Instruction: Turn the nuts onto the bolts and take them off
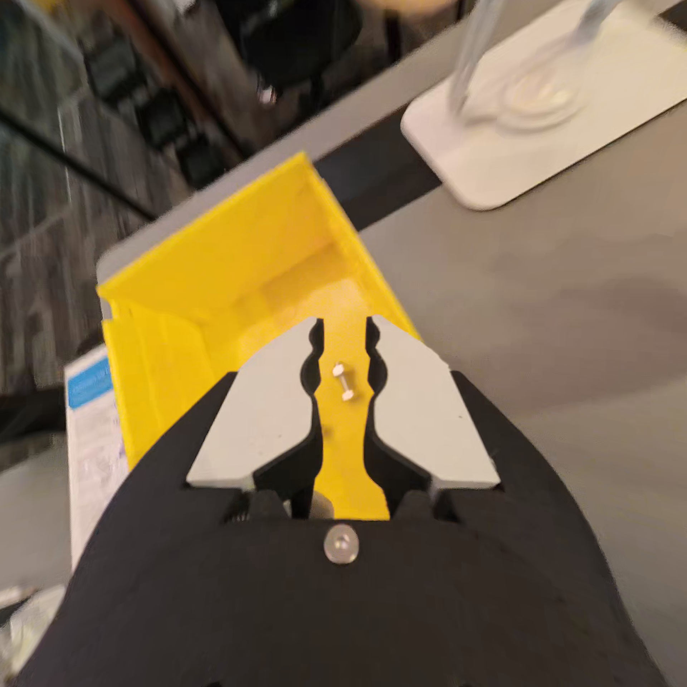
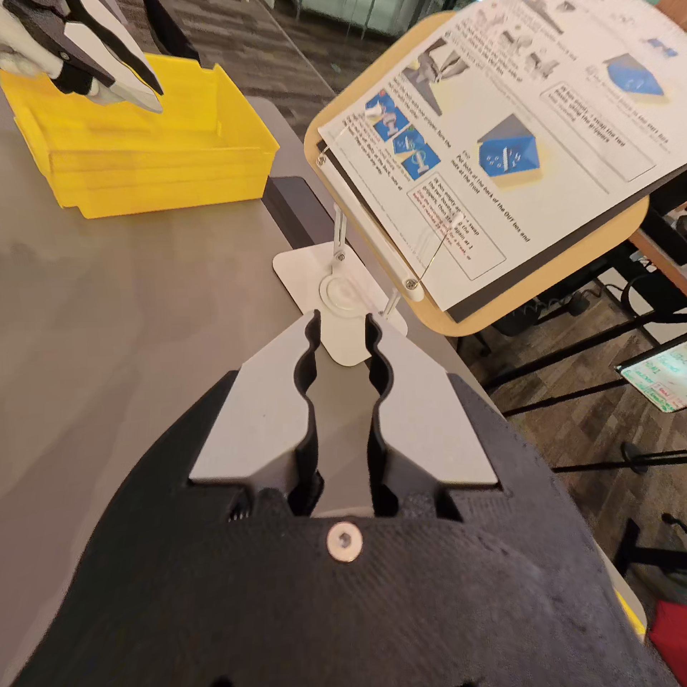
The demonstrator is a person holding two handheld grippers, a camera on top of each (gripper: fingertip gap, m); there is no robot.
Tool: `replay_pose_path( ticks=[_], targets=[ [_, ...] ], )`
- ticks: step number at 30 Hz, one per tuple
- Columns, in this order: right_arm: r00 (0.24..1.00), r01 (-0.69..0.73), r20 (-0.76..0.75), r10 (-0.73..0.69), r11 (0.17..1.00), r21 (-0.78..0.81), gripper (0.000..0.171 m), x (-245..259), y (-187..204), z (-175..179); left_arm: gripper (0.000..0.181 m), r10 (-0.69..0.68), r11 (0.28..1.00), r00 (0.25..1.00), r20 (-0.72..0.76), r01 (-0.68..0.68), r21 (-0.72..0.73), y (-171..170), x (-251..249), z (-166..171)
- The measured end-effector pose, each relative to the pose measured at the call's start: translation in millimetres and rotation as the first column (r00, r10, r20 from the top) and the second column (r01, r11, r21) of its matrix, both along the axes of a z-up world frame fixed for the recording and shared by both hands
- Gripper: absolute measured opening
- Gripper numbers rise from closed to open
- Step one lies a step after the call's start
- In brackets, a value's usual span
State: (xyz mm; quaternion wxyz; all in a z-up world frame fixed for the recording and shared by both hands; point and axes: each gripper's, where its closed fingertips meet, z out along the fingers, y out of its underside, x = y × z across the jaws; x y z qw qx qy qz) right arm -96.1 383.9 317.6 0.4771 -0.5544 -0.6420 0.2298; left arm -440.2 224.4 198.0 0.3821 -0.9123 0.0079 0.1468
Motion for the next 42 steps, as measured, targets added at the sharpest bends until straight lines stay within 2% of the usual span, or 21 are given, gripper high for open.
replay_pose_path(
  ticks=[1, 4, 9, 15, 20, 28, 32, 35, 39, 41, 42],
  targets=[
    [1.000, 0.003, 0.017, -0.003, 1.000, 0.000, 0.022, -2, 2, -5, 0.021, 0.030, 0.998, 0.999, 0.035, -0.028, -0.048, -3, -8, -17],
    [0.998, 0.001, 0.062, -0.001, 1.000, -0.003, 0.022, -8, 3, -17, 0.025, 0.101, 0.982, 0.992, 0.080, -0.086, -0.170, -13, -27, -57],
    [0.996, 0.001, 0.088, 0.000, 1.000, -0.014, 0.022, -11, 4, -25, 0.028, 0.105, 0.958, 0.978, 0.178, -0.051, -0.284, -20, -21, -95],
    [0.995, -0.002, 0.104, 0.004, 1.000, -0.023, 0.022, -11, 5, -31, 0.028, 0.148, 0.899, 0.983, 0.104, -0.090, -0.430, -29, -31, -128],
    [0.994, 0.004, 0.106, -0.002, 1.000, -0.021, 0.022, -10, 6, -31, 0.010, 0.162, 0.894, 0.986, 0.051, -0.125, -0.430, -27, -39, -131],
    [0.995, 0.001, 0.103, 0.000, 1.000, -0.015, 0.022, -11, 6, -31, 0.010, 0.141, 0.917, 0.989, 0.039, -0.116, -0.382, -23, -43, -128],
    [0.996, 0.000, 0.092, 0.001, 1.000, -0.009, 0.022, -12, 7, -29, 0.010, 0.135, 0.953, 0.990, 0.037, -0.120, -0.279, -15, -46, -108],
    [0.998, -0.007, 0.065, 0.007, 1.000, 0.001, 0.022, -13, 6, -24, 0.010, 0.138, 0.980, 0.990, 0.017, -0.134, -0.148, -8, -49, -76],
    [0.997, -0.075, -0.033, 0.074, 0.997, -0.024, 0.023, -23, -7, -9, 0.010, 0.109, 0.990, 0.990, -0.094, -0.100, 0.101, 3, -41, -3],
    [0.985, -0.131, -0.122, 0.123, 0.990, -0.054, 0.025, -30, -17, 3, 0.010, 0.110, 0.966, 0.986, -0.129, -0.076, 0.248, 10, -27, 39],
    [0.973, -0.165, -0.174, 0.150, 0.984, -0.071, 0.026, -35, -22, 10, 0.010, 0.074, 0.947, 0.986, -0.151, -0.022, 0.320, 15, -12, 59]
  ],
)
